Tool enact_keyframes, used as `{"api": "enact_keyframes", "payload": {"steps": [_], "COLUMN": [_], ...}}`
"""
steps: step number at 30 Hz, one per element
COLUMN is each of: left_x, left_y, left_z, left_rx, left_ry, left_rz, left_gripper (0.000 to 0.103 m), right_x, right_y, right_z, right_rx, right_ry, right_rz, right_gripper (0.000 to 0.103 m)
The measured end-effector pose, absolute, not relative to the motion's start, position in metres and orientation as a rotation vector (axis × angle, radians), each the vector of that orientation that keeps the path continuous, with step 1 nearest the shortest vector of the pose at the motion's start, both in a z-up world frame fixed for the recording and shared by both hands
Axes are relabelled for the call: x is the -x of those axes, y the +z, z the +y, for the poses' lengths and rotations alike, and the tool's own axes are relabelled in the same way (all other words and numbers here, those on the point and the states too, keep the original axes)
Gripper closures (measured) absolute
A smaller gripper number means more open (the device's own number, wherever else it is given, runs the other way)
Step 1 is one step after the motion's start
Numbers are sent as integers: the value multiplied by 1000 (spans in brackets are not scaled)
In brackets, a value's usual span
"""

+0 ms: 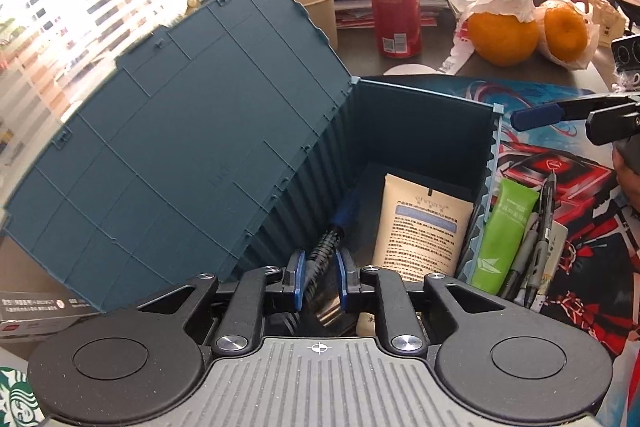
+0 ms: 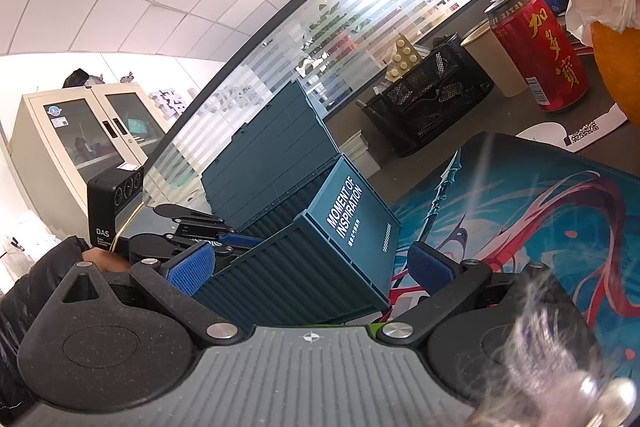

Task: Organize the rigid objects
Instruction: 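Open the left gripper and move it toward the green tube and pens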

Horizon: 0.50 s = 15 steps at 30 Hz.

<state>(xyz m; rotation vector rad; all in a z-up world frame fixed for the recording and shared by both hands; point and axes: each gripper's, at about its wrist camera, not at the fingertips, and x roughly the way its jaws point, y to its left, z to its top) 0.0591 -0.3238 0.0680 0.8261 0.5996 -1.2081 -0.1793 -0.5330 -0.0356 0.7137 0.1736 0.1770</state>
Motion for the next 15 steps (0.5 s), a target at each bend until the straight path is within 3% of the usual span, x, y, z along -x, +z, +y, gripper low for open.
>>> {"api": "enact_keyframes", "payload": {"steps": [7, 9, 11, 13, 15], "left_x": [-46, -32, -14, 8, 24], "left_y": [98, 110, 118, 120, 119], "left_z": [-312, -305, -300, -294, -293], "left_rx": [-774, -747, -747, -759, -773], "left_ry": [-1168, -1199, -1221, -1256, -1285], "left_rz": [510, 474, 422, 364, 351], "left_gripper": [83, 69, 14, 3, 2], "right_x": [179, 180, 181, 181, 182], "right_y": [-36, -37, -37, -37, -37], "right_z": [-534, -534, -535, -535, -536], "right_rx": [-715, -719, -724, -728, -730], "right_ry": [175, 172, 171, 169, 168], "right_rz": [172, 162, 156, 153, 149], "right_gripper": [0, 0, 0, 0, 0]}}
